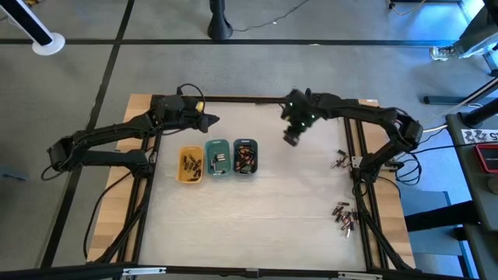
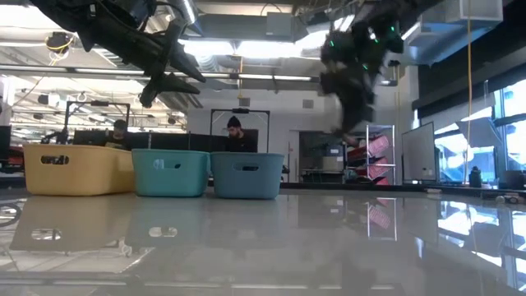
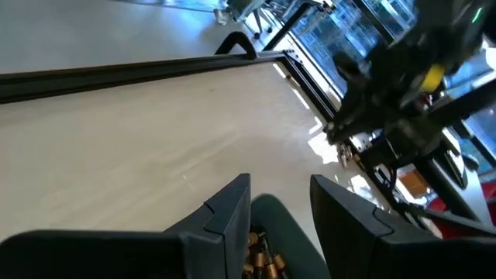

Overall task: Sort batteries
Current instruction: Put the large black battery into the blue bin

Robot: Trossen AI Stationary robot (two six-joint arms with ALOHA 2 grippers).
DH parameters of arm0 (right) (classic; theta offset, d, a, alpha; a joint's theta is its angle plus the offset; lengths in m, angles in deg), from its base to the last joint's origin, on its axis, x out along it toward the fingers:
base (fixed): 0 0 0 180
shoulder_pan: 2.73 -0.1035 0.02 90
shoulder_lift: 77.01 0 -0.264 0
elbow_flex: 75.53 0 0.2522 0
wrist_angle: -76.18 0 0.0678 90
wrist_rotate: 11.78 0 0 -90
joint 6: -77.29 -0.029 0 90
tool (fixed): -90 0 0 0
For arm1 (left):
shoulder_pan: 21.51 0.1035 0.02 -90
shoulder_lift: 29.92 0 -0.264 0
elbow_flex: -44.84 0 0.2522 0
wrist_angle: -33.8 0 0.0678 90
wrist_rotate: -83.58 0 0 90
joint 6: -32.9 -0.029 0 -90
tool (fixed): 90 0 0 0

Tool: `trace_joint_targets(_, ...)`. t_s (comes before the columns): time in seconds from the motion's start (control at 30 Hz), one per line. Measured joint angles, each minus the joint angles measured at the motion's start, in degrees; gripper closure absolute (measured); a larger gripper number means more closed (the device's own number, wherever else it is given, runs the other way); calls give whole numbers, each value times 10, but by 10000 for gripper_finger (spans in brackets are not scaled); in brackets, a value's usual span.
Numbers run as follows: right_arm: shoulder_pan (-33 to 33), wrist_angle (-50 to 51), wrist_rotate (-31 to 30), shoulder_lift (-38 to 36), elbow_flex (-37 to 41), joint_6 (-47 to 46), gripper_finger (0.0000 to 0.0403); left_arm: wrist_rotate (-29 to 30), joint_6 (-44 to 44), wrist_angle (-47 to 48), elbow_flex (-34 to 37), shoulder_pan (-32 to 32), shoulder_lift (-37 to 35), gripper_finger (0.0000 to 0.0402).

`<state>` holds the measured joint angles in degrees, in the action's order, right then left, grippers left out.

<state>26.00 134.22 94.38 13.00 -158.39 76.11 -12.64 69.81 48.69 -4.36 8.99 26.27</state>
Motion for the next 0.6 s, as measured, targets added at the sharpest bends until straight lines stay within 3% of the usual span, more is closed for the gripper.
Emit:
trace_joint_targets(0.23, -8, -232, 197, 57, -17, -93, 362, -2, -34, 0, 0, -20, 0, 276)
trace_joint_targets(0.6, -69, -245, 248, 199, -113, -104, 362, 0, -45, 1, 0, -6, 2, 276)
